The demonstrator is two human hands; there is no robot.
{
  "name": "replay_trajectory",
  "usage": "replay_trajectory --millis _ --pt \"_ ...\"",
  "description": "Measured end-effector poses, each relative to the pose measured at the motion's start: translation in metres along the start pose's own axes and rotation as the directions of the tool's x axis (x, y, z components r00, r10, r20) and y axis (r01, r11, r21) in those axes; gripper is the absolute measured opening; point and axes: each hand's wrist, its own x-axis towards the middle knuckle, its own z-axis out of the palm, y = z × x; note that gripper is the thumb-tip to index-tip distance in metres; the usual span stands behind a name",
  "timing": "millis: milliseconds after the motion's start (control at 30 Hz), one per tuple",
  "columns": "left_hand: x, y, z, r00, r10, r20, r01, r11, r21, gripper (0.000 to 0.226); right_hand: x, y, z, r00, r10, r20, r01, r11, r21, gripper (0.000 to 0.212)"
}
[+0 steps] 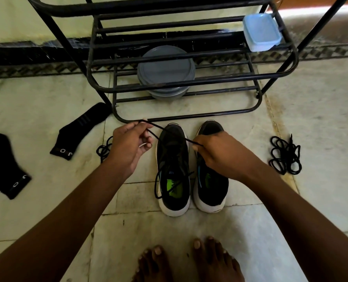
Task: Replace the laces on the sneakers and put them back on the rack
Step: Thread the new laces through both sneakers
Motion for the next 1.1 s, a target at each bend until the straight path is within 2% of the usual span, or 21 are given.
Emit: replay_trajectory --millis 100,200,233,300,367,433,500,567,633,667,733,800,867,1000,1100 --pt "0.005 0.0 0.003 0.999 0.012 0.044 -0.009 0.997 -0.077 0.015 0.0 0.001 -0.001 0.998 0.064 0.027 -0.062 0.996 -0.065 0.026" --pt "0.005 0.005 0.01 0.985 0.008 0.173 0.005 0.997 -0.073 0.027 0.002 0.003 -0.001 0.992 0.12 0.047 -0.107 0.969 -0.223 0.032" --pt "0.004 0.006 0.01 0.977 0.004 0.215 0.004 0.999 -0.037 0.035 0.004 0.004 -0.001 0.991 0.13 0.026 -0.119 0.956 -0.268 0.034" --pt "0.0 0.003 0.01 0.97 -0.017 0.242 -0.018 0.99 0.141 0.049 0.008 0.006 -0.005 0.993 0.108 -0.041 -0.116 0.956 -0.27 0.038" --pt "-0.004 -0.005 0.01 0.979 -0.024 0.205 -0.051 0.934 0.354 0.047 0.015 0.009 -0.01 0.995 0.066 -0.071 -0.073 0.992 -0.1 0.038" --pt "-0.01 -0.016 0.012 0.987 -0.018 0.158 -0.058 0.884 0.463 0.037 0.023 0.01 -0.012 0.996 0.078 -0.036 -0.074 0.992 0.1 0.038" --pt "-0.017 -0.028 0.014 0.996 -0.037 0.086 -0.003 0.902 0.431 0.038 0.029 0.012 -0.009 0.994 0.105 0.01 -0.106 0.984 0.142 0.037" --pt "-0.021 -0.037 0.015 0.997 -0.073 0.024 0.062 0.945 0.323 0.039 0.032 0.013 -0.003 0.988 0.148 0.049 -0.154 0.975 0.158 0.031" --pt "-0.023 -0.044 0.014 0.998 -0.069 -0.005 0.068 0.961 0.267 0.034 0.032 0.016 0.004 0.974 0.2 0.107 -0.224 0.916 0.332 0.028" --pt "-0.023 -0.048 0.012 0.999 -0.043 -0.006 0.042 0.956 0.291 0.03 0.031 0.016 0.007 0.968 0.213 0.129 -0.248 0.874 0.417 0.026" --pt "-0.022 -0.053 0.01 0.998 0.055 0.039 -0.067 0.89 0.451 0.015 0.031 0.015 0.014 0.963 0.234 0.136 -0.27 0.798 0.538 0.019" --pt "-0.023 -0.056 0.009 0.98 0.138 0.14 -0.195 0.776 0.6 0.004 0.032 0.014 0.019 0.956 0.261 0.132 -0.288 0.753 0.592 0.017" --pt "-0.023 -0.058 0.011 0.963 0.162 0.214 -0.265 0.696 0.667 0.007 0.034 0.012 0.023 0.954 0.268 0.137 -0.295 0.745 0.598 0.022" --pt "-0.02 -0.062 0.019 0.963 0.195 0.188 -0.268 0.581 0.769 0.012 0.038 0.011 0.028 0.955 0.26 0.143 -0.293 0.745 0.599 0.014" --pt "-0.017 -0.065 0.024 0.969 0.167 0.18 -0.244 0.562 0.791 0.014 0.039 0.011 0.032 0.955 0.257 0.147 -0.292 0.74 0.605 0.011"
